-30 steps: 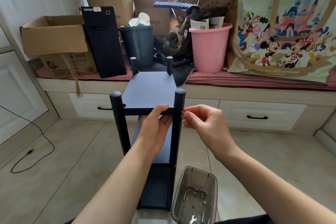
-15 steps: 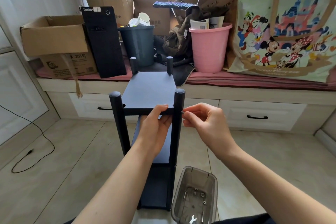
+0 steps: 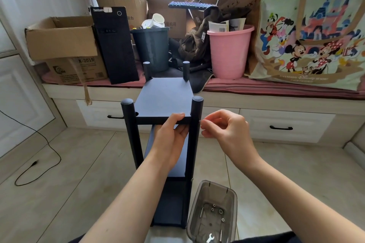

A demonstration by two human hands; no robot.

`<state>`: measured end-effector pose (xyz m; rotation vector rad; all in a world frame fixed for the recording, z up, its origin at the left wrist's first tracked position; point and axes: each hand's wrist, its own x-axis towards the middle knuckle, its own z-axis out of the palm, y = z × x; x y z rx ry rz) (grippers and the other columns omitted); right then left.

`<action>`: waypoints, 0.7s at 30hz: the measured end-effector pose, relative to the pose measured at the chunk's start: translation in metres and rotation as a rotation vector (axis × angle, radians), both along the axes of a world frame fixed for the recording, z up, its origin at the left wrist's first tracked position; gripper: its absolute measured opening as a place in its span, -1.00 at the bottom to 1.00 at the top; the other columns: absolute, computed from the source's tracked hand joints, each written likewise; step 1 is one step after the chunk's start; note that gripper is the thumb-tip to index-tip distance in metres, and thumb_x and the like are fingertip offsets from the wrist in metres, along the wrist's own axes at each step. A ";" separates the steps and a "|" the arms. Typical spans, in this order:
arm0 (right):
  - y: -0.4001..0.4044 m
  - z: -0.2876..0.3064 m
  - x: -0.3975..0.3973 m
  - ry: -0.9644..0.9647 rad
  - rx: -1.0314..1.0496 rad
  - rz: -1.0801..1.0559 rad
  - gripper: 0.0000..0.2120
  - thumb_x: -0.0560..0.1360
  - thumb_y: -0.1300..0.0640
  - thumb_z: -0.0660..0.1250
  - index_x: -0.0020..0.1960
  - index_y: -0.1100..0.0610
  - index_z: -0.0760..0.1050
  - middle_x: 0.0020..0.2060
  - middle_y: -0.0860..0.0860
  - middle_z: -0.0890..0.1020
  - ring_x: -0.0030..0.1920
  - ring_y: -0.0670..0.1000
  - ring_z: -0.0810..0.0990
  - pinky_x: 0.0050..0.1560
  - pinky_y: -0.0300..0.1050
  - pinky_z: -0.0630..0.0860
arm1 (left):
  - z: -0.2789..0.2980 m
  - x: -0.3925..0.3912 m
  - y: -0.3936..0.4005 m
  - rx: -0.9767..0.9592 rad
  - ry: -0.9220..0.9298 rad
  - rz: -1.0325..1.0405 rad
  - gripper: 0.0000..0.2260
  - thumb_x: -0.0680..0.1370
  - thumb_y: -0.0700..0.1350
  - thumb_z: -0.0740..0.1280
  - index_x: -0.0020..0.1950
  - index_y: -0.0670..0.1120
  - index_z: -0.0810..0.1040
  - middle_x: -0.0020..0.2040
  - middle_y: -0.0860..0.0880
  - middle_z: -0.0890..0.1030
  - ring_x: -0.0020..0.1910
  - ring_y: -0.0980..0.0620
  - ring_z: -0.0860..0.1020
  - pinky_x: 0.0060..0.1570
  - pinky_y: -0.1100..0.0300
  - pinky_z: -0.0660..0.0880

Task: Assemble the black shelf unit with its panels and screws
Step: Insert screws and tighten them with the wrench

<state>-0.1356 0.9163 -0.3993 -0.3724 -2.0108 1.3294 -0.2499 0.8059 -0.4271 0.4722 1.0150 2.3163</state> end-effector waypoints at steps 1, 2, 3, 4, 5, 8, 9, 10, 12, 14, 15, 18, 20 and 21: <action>0.000 0.000 0.000 0.000 0.020 -0.005 -0.93 0.49 0.19 0.47 -0.16 0.16 0.62 -0.33 0.02 0.70 -0.30 -0.02 0.71 -0.11 -0.02 0.68 | 0.000 0.000 0.000 -0.002 0.004 -0.002 -0.89 0.59 -0.23 0.30 0.09 -0.22 0.52 -0.09 -0.13 0.64 0.00 -0.08 0.66 0.13 0.12 0.59; 0.000 0.000 0.000 -0.001 0.038 -0.009 -0.92 0.49 0.19 0.47 -0.17 0.15 0.62 -0.34 0.01 0.70 -0.31 -0.03 0.70 -0.12 -0.02 0.67 | 0.000 0.000 0.000 -0.003 0.007 -0.003 -0.89 0.59 -0.23 0.30 0.09 -0.22 0.52 -0.09 -0.12 0.65 0.00 -0.07 0.66 0.13 0.12 0.59; 0.000 0.000 -0.001 -0.001 0.056 -0.014 -0.92 0.49 0.19 0.47 -0.17 0.15 0.61 -0.34 0.00 0.70 -0.32 -0.04 0.70 -0.12 -0.03 0.67 | -0.001 0.000 0.000 -0.004 0.009 -0.003 -0.88 0.59 -0.23 0.30 0.10 -0.22 0.52 -0.09 -0.12 0.65 0.00 -0.07 0.67 0.11 0.12 0.59; -0.001 0.000 -0.002 -0.002 0.077 -0.020 -0.92 0.49 0.19 0.47 -0.17 0.14 0.61 -0.35 -0.01 0.69 -0.32 -0.06 0.70 -0.13 -0.05 0.67 | 0.000 0.000 0.000 -0.006 0.011 -0.001 -0.89 0.59 -0.23 0.30 0.09 -0.22 0.52 -0.10 -0.12 0.66 -0.01 -0.07 0.67 0.10 0.13 0.60; -0.002 -0.001 -0.003 -0.004 0.099 -0.025 -0.92 0.49 0.19 0.47 -0.17 0.13 0.62 -0.35 -0.03 0.69 -0.32 -0.08 0.69 -0.13 -0.07 0.66 | 0.000 0.000 0.000 -0.010 0.015 0.000 -0.90 0.59 -0.23 0.30 0.07 -0.21 0.55 -0.11 -0.11 0.66 -0.02 -0.06 0.67 0.08 0.14 0.60; -0.001 -0.001 -0.003 -0.011 0.123 -0.016 -0.94 0.49 0.22 0.47 -0.15 0.12 0.63 -0.34 -0.04 0.70 -0.31 -0.10 0.69 -0.11 -0.09 0.66 | 0.001 0.001 0.001 -0.003 0.011 -0.010 -0.83 0.58 -0.24 0.30 -0.14 -0.13 0.66 -0.15 -0.09 0.66 -0.06 -0.04 0.67 0.05 0.16 0.60; 0.000 -0.001 -0.003 -0.010 0.106 -0.002 -0.95 0.50 0.24 0.46 -0.14 0.13 0.64 -0.33 -0.03 0.71 -0.30 -0.08 0.70 -0.10 -0.07 0.66 | 0.002 0.001 0.000 -0.002 0.007 -0.011 -0.81 0.58 -0.24 0.30 -0.16 -0.12 0.67 -0.15 -0.09 0.66 -0.06 -0.04 0.67 0.05 0.16 0.60; 0.001 -0.001 -0.003 -0.009 0.087 0.013 -0.95 0.50 0.26 0.45 -0.12 0.15 0.66 -0.32 -0.01 0.72 -0.29 -0.06 0.71 -0.09 -0.03 0.67 | 0.002 0.002 0.000 0.002 0.003 -0.011 -0.83 0.57 -0.24 0.30 -0.15 -0.13 0.66 -0.15 -0.10 0.65 -0.06 -0.05 0.67 0.06 0.16 0.60; 0.003 0.000 -0.003 -0.004 0.066 0.029 -0.93 0.51 0.30 0.43 -0.10 0.17 0.66 -0.29 0.02 0.72 -0.27 -0.02 0.71 -0.07 0.01 0.67 | 0.002 0.001 0.000 0.007 -0.001 -0.006 -0.89 0.56 -0.24 0.30 -0.10 -0.16 0.63 -0.14 -0.11 0.65 -0.06 -0.05 0.67 0.05 0.16 0.60; 0.003 0.000 -0.004 0.001 0.059 0.027 -0.94 0.50 0.31 0.43 -0.10 0.19 0.65 -0.29 0.03 0.72 -0.28 0.00 0.71 -0.08 0.01 0.67 | 0.001 0.001 0.000 0.002 -0.010 0.001 -0.93 0.57 -0.25 0.30 -0.03 -0.20 0.58 -0.13 -0.12 0.65 -0.06 -0.05 0.67 0.06 0.15 0.60; 0.003 0.000 -0.006 0.003 0.055 0.022 -0.96 0.50 0.30 0.44 -0.11 0.19 0.65 -0.30 0.04 0.72 -0.28 -0.01 0.71 -0.09 0.00 0.67 | 0.001 0.001 0.000 -0.002 -0.014 0.007 -0.92 0.58 -0.25 0.30 0.02 -0.22 0.56 -0.11 -0.13 0.64 -0.05 -0.06 0.67 0.07 0.15 0.60; 0.003 0.000 -0.009 0.000 0.041 0.006 -0.97 0.48 0.27 0.47 -0.14 0.20 0.65 -0.31 0.04 0.71 -0.31 -0.02 0.70 -0.15 -0.06 0.67 | 0.002 0.002 0.000 -0.013 -0.016 0.020 -0.85 0.58 -0.25 0.29 0.13 -0.25 0.51 -0.04 -0.18 0.62 0.01 -0.10 0.65 0.13 0.11 0.59; 0.005 -0.001 -0.010 0.004 0.002 0.012 -0.96 0.46 0.25 0.49 -0.15 0.20 0.64 -0.32 0.05 0.70 -0.32 -0.01 0.69 -0.18 -0.09 0.66 | 0.003 0.002 -0.001 -0.020 -0.013 0.019 -0.85 0.59 -0.25 0.29 0.14 -0.24 0.51 -0.02 -0.18 0.63 0.03 -0.11 0.65 0.16 0.10 0.59; 0.006 -0.001 -0.011 0.005 -0.014 0.015 -0.95 0.45 0.24 0.50 -0.15 0.19 0.64 -0.32 0.05 0.70 -0.31 0.00 0.69 -0.18 -0.11 0.66 | 0.003 0.002 -0.001 -0.023 -0.015 0.017 -0.85 0.59 -0.25 0.29 0.14 -0.24 0.51 -0.02 -0.18 0.63 0.03 -0.11 0.65 0.17 0.10 0.59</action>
